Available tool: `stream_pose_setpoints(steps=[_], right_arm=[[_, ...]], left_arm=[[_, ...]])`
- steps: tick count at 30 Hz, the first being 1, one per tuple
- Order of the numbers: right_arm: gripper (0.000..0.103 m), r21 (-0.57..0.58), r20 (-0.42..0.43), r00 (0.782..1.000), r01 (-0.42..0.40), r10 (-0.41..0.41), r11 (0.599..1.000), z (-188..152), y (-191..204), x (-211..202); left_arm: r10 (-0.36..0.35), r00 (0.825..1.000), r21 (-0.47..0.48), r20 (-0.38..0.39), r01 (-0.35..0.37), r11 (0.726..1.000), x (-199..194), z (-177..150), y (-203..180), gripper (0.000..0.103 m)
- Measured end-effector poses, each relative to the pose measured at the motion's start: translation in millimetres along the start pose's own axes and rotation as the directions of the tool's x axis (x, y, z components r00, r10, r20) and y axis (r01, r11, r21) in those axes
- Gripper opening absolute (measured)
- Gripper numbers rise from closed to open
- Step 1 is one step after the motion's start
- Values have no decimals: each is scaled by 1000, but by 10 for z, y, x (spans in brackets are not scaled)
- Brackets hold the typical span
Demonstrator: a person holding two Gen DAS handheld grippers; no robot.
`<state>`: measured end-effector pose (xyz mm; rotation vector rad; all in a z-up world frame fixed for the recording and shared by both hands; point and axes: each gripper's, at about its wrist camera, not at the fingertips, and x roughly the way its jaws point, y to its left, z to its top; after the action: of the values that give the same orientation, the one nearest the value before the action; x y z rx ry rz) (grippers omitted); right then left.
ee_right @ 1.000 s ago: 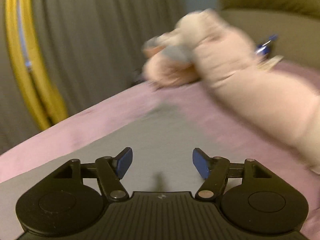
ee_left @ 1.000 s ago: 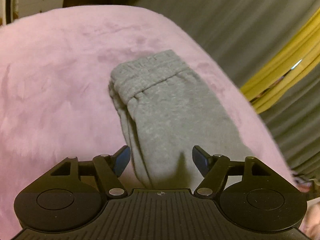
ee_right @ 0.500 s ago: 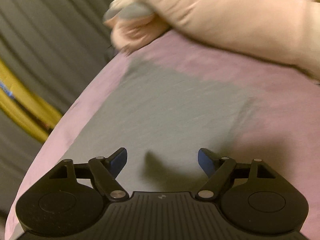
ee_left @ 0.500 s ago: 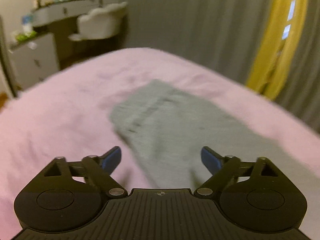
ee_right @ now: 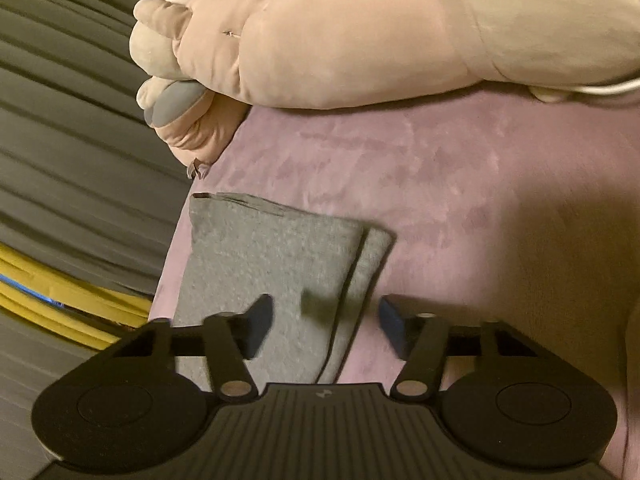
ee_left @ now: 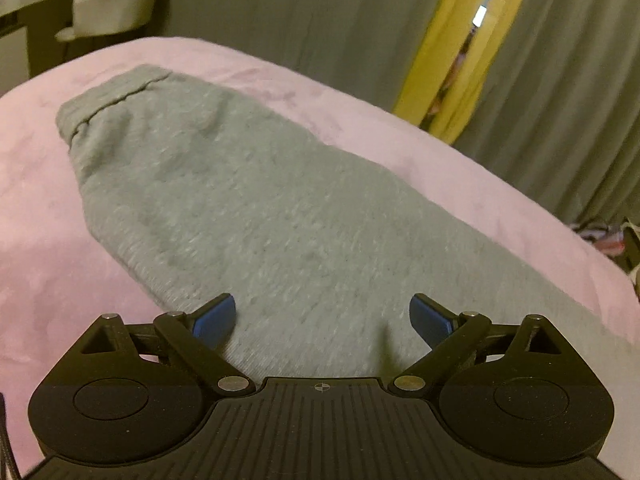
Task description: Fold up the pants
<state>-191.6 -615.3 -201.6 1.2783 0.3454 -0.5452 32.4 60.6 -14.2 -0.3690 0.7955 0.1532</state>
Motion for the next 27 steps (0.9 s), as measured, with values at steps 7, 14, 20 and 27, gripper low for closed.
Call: stream_pose_setpoints(steps=[7, 14, 20, 27], right_arm=[[57, 78, -18, 995, -98, 99, 992, 83, -130, 161], [23, -16, -53, 992, -112, 111, 994, 121, -76, 251], [35, -9, -55, 990, -128, 127, 992, 130, -58, 244], [12, -84, -47, 999, -31, 27, 996, 146, 83, 229]], left_arm=[[3, 1000, -39, -24, -4, 999, 97, -3, 44, 98], [2, 998, 58, -62, 2, 998, 197, -67, -151, 98], [28, 997, 77, -70, -23, 997, 283, -82, -203, 98], [24, 998, 64, -65, -20, 998, 260, -81, -166, 98]])
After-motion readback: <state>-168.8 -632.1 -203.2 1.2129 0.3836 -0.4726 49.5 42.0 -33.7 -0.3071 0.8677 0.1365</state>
